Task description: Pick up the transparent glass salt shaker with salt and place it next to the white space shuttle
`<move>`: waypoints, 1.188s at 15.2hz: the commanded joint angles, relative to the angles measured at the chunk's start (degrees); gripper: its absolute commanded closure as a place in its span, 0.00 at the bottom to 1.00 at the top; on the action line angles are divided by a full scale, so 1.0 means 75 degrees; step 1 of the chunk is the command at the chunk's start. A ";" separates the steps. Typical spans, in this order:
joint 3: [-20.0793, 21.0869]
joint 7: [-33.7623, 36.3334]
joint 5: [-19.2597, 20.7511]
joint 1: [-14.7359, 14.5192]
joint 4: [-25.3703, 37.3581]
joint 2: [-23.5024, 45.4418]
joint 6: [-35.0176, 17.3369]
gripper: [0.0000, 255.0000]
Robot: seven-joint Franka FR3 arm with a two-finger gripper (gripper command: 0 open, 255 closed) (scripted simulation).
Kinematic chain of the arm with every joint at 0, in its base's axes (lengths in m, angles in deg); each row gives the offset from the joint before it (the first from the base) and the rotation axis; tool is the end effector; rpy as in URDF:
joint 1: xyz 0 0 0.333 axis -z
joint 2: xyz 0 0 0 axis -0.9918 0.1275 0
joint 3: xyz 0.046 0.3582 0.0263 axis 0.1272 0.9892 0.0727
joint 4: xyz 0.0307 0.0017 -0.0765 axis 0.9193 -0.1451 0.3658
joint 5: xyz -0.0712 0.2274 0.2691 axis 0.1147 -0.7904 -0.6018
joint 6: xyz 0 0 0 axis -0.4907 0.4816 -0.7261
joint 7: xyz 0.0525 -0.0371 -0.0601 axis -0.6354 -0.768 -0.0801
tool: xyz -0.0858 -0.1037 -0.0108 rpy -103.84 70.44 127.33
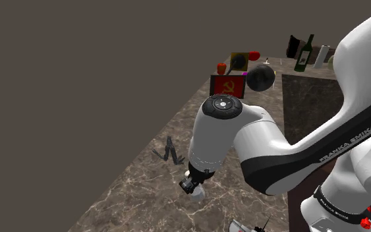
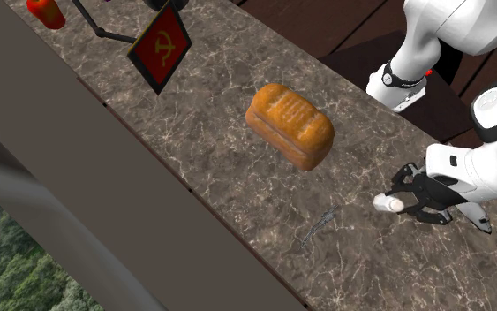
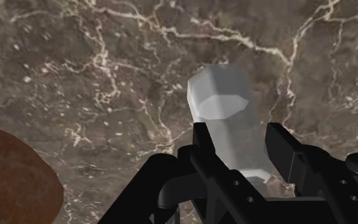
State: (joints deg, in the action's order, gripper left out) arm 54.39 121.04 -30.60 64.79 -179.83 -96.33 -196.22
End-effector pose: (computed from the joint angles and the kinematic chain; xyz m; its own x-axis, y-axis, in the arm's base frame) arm 0.2742 0.3365 0.3896 0.9768 0.0209 0.2132 0.0158 -0.9995 0.0257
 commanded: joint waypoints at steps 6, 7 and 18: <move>0.0001 0.0002 0.0002 0.0000 0.0000 0.0001 -0.0002 0.00; 0.0001 0.0002 0.0002 0.0000 0.0000 0.0001 -0.0002 0.00; -0.0207 -0.0499 -0.0695 -0.0326 0.0292 -0.0857 0.1033 0.00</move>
State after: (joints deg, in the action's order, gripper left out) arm 52.84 117.30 -35.80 62.35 -177.65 -102.75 -188.49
